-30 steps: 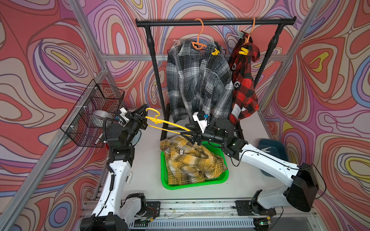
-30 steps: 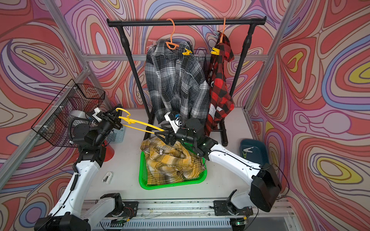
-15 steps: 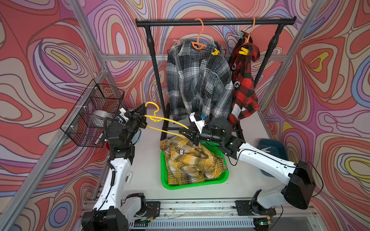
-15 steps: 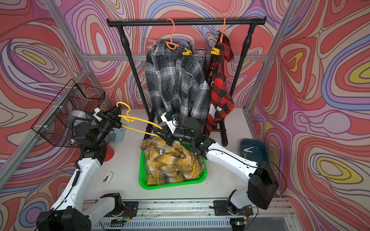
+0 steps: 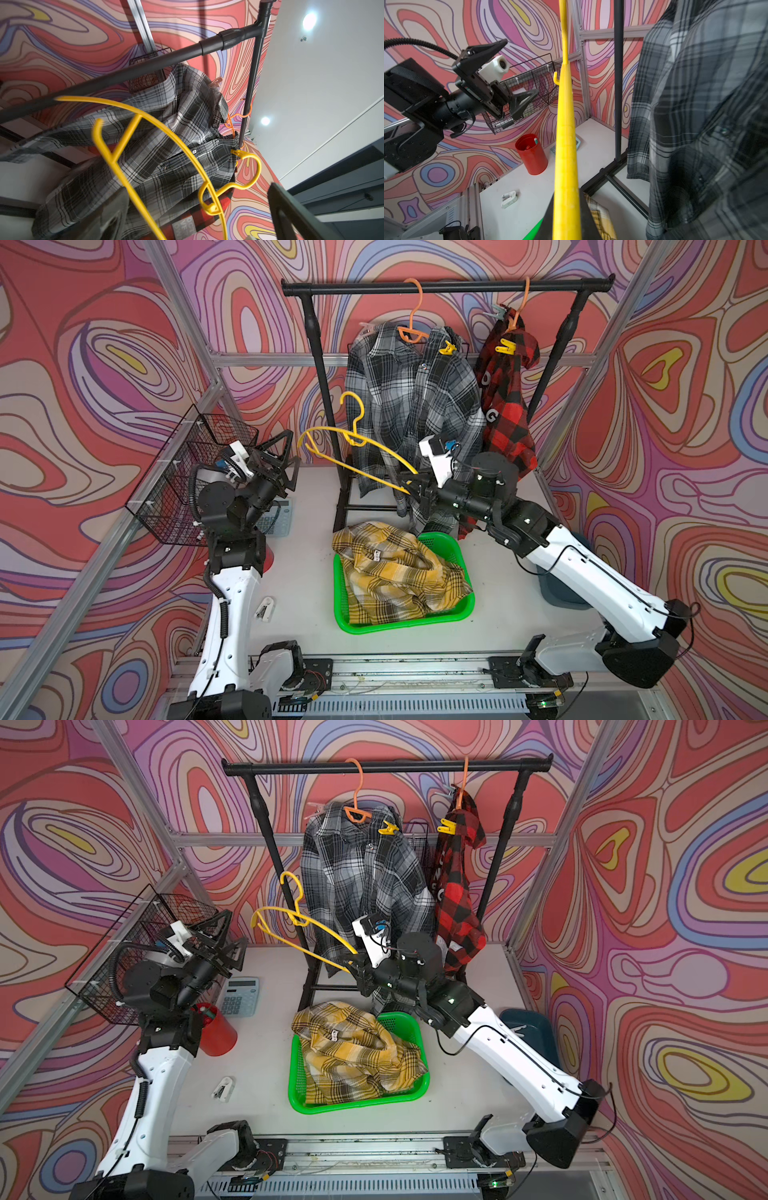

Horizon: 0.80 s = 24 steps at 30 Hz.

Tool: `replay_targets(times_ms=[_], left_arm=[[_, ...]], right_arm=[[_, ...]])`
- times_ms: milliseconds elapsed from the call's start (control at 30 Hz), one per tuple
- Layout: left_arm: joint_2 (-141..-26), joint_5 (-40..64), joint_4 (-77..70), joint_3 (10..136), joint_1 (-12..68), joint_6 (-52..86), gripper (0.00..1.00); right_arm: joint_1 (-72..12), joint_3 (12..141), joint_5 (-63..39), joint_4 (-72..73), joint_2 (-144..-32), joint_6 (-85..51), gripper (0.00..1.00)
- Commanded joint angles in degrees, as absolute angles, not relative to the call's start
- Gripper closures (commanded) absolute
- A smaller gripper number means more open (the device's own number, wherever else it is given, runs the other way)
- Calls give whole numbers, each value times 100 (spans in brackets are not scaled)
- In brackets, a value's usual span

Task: Remove the clothespins securing long-sleeve shirts to the hanger
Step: Place the hanger on the clothesline.

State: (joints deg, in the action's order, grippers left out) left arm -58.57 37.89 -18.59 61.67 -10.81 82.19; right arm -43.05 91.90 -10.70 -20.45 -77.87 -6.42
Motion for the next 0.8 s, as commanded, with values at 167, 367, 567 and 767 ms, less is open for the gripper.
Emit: replay_targets(times_ms=[167,367,567,767], left_arm=[[-5580,3151,389,7203,-1230,5414,0],[-5247,2112,1752,7775,-1222,3895,0],[-5028,1764,1824,7719,-1227,3635,0],[-4966,1670,1766,7653,-1226,3604,0]], right_arm=[[-4293,11326,-291,-3866,-8272,-419,100],[-4298,12612,317,-4456,-8941,-361,100],[-4297,13852,625,-4854,-9690,-264,100],[-4298,14453,840,-4541,-10114,-105,100]])
